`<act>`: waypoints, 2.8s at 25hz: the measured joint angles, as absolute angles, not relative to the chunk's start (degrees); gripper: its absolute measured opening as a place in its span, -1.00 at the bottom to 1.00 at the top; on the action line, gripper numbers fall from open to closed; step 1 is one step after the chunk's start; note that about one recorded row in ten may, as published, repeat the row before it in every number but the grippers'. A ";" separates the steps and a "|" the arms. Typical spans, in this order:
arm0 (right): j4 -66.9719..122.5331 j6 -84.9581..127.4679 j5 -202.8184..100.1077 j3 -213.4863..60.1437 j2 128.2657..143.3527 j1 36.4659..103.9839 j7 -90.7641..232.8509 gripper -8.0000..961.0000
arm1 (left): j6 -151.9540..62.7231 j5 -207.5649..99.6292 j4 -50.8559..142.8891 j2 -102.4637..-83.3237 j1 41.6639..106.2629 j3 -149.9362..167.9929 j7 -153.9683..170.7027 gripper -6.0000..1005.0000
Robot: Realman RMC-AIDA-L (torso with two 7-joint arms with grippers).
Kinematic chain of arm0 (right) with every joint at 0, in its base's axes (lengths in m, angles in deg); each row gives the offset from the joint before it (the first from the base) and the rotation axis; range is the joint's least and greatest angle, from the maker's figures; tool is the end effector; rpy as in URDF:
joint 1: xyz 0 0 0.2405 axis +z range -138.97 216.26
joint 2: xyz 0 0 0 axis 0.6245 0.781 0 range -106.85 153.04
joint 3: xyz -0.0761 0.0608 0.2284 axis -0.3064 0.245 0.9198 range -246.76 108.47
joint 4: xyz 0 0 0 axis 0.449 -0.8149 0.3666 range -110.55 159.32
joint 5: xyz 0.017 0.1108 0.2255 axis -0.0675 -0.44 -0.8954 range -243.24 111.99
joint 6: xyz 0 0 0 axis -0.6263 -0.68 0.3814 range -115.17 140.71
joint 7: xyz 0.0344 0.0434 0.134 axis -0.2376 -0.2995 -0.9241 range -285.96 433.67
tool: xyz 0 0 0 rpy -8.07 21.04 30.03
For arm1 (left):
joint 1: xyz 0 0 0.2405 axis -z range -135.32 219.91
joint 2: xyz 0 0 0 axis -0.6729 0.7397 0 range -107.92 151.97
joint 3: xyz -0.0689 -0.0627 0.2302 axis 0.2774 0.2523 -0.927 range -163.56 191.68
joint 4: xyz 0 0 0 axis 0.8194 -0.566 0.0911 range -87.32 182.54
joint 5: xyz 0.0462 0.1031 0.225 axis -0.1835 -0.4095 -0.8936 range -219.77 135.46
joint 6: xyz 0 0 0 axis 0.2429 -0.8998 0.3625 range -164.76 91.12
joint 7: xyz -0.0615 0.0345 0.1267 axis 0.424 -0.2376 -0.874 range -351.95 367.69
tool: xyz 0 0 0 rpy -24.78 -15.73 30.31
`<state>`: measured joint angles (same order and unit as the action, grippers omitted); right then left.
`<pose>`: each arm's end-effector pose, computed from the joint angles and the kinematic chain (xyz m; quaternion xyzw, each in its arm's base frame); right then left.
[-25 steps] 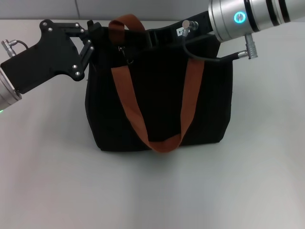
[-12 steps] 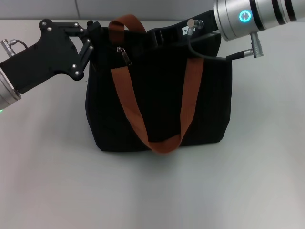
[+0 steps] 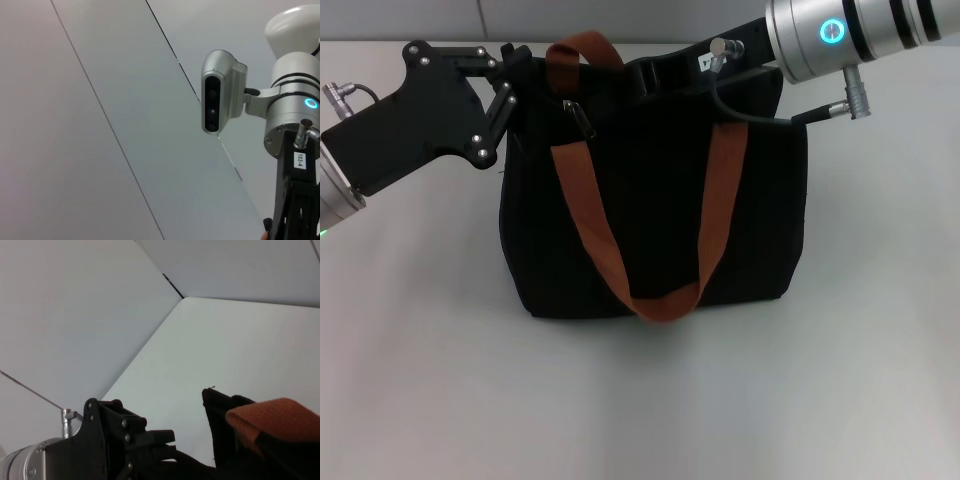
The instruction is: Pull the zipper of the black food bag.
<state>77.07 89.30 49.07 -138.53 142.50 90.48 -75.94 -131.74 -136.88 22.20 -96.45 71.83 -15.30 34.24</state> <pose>0.0598 0.4390 -0.0351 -0.8940 0.4293 0.1263 0.0219 -0.2791 0.3541 0.0249 -0.8567 0.1116 -0.3458 0.3661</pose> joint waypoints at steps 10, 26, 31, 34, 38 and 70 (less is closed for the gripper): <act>74.92 89.13 47.05 -138.97 142.54 91.79 -75.91 -0.65 | -131.73 -136.88 22.20 -96.45 72.09 -15.30 34.24 -0.93; 73.58 90.37 45.51 -138.43 142.44 92.46 -75.76 -0.54 | -131.67 -136.90 22.20 -96.45 72.35 -15.31 34.24 -0.93; 73.55 90.09 46.69 -138.42 142.26 92.37 -75.61 -0.54 | -131.65 -136.90 22.21 -96.45 72.34 -15.29 34.24 -0.93; 73.73 89.85 47.91 -138.43 142.22 92.27 -75.65 -0.54 | -131.64 -136.89 22.20 -96.45 72.31 -15.29 34.24 -0.93; 73.74 89.66 47.98 -138.58 142.25 92.26 -75.59 -0.54 | -131.87 -136.68 22.20 -96.45 72.21 -15.29 34.24 -0.93; 76.70 89.40 47.47 -139.92 142.61 92.57 -75.14 -0.55 | -132.36 -135.92 22.21 -96.45 72.27 -15.29 34.24 -0.93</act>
<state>76.70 89.40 47.47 -139.92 142.61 92.57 -75.14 -132.36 -135.92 22.21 -96.45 72.27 -15.29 34.24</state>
